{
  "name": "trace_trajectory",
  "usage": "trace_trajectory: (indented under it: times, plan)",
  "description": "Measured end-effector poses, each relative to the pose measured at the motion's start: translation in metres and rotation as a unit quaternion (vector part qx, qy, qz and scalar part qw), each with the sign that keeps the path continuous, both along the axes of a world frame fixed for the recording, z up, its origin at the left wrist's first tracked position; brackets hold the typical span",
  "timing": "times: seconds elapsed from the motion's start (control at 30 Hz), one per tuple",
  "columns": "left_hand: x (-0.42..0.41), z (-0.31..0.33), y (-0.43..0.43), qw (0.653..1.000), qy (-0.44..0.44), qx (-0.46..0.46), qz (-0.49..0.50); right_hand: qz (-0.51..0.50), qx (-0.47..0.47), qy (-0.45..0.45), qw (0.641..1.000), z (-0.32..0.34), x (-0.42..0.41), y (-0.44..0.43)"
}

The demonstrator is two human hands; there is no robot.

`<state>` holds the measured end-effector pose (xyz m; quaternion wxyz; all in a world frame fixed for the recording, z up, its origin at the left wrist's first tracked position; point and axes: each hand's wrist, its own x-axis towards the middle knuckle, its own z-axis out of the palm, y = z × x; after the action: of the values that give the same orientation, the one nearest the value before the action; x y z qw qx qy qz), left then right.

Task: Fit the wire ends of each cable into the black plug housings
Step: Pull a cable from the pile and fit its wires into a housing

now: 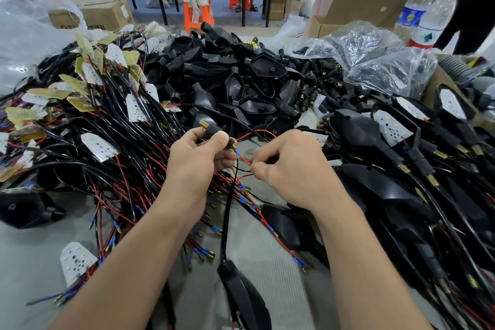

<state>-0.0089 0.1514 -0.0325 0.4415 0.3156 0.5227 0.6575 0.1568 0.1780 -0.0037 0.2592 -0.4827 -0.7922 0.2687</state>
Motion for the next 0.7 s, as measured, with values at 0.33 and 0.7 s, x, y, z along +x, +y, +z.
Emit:
trace_trajectory:
  times: [0.33,0.7]
  plan:
    - [0.003,-0.001,-0.003,0.996,0.071,0.005,-0.051,-0.06,0.056,0.051,0.995,-0.012,-0.015,0.0]
    - [-0.001,0.003,-0.003,0.999,-0.024,0.016,-0.03,-0.036,-0.068,0.139,0.987,-0.012,-0.017,-0.001]
